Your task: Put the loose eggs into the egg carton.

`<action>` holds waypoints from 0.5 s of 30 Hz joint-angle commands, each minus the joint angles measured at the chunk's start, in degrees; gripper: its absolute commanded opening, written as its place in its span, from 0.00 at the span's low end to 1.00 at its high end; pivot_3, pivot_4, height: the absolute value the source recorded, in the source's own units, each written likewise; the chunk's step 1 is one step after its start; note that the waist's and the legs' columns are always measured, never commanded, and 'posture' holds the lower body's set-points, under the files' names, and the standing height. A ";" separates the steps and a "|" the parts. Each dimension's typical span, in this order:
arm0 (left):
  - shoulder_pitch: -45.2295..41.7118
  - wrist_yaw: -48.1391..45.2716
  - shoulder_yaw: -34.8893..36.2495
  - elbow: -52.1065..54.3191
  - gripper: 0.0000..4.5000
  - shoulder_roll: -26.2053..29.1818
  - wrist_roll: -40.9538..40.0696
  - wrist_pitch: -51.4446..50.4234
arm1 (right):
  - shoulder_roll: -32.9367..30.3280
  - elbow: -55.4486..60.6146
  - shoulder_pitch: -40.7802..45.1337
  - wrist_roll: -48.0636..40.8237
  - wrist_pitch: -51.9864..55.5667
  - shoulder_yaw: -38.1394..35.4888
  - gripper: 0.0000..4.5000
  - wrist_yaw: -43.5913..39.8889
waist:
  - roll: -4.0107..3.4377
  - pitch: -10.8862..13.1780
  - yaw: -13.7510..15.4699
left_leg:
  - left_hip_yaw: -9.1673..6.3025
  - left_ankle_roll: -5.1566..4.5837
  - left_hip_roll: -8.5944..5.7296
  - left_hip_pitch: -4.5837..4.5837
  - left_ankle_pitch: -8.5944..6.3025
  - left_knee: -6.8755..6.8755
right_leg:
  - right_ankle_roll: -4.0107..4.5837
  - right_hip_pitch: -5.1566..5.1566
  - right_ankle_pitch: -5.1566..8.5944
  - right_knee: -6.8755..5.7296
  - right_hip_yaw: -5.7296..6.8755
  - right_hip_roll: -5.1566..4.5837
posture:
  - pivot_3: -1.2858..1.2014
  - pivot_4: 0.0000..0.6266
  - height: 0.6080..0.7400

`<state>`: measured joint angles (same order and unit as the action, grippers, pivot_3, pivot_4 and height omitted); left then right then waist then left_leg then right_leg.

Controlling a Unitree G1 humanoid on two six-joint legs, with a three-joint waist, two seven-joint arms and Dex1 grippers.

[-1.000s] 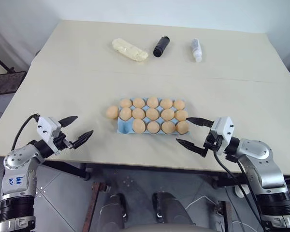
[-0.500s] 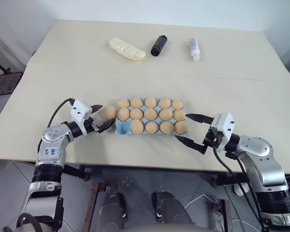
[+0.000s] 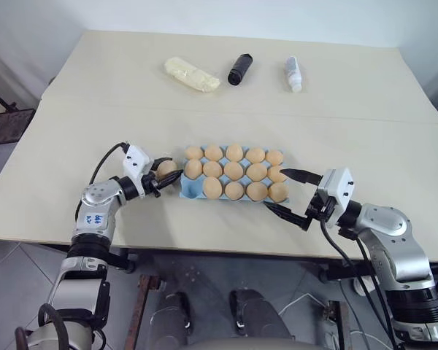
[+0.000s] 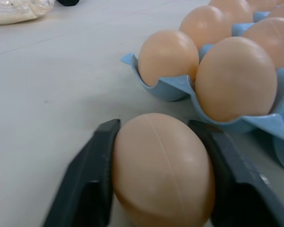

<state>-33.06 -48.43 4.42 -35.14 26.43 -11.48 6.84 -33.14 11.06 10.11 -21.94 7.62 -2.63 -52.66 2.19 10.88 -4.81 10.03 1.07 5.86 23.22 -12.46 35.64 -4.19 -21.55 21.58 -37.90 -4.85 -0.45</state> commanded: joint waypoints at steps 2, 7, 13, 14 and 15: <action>2.20 -2.92 2.79 8.40 0.39 1.96 -4.73 -1.61 | 0.02 1.85 -0.89 -0.69 -0.66 -0.92 1.00 0.35 | 0.00 0.00 0.10 | -0.01 0.00 0.04 0.01 0.00 0.00 | 0.00 0.00 0.00 0.00 0.02 -0.02 | 0.52 0.24 1.00; 5.62 -7.59 0.37 21.03 0.39 2.55 -7.72 -6.27 | 0.07 1.42 -1.05 -0.51 -0.77 -0.80 1.00 0.42 | 0.00 0.00 0.31 | 0.01 -0.01 0.02 0.01 0.00 0.02 | -0.01 0.04 0.01 -0.01 0.08 -0.06 | 0.52 0.24 1.00; 7.20 -7.74 -3.67 25.88 0.39 0.79 -5.99 -7.33 | 0.26 1.62 -1.24 -0.37 -0.66 -0.37 1.00 0.59 | 0.00 0.00 0.35 | -0.04 -0.05 -0.02 -0.01 0.01 0.15 | -0.03 0.10 -0.01 -0.06 0.02 -0.08 | 0.52 0.24 1.00; 7.16 -7.59 -3.98 25.26 0.39 0.60 -5.70 -7.06 | 0.32 1.69 -1.29 -0.34 -0.67 -0.27 1.00 0.65 | 0.00 0.00 0.26 | -0.04 -0.05 -0.03 -0.01 0.01 0.15 | -0.04 0.10 -0.01 -0.06 0.01 -0.08 | 0.52 0.24 1.00; 6.98 -7.43 -4.22 24.32 0.39 0.34 -5.35 -6.54 | 0.40 1.76 -1.35 -0.32 -0.68 -0.19 1.00 0.72 | 0.00 0.00 0.17 | -0.04 -0.05 -0.03 -0.01 0.00 0.16 | -0.04 0.09 -0.01 -0.06 0.00 -0.07 | 0.52 0.24 1.00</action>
<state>-25.93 -56.02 0.02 -11.75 26.75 -17.24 -0.57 -33.00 11.09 8.83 -21.88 7.58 -2.58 -52.14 2.18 10.88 -4.64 9.99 1.02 5.83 23.21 -12.46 35.81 -4.23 -21.46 21.56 -37.96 -4.85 -0.50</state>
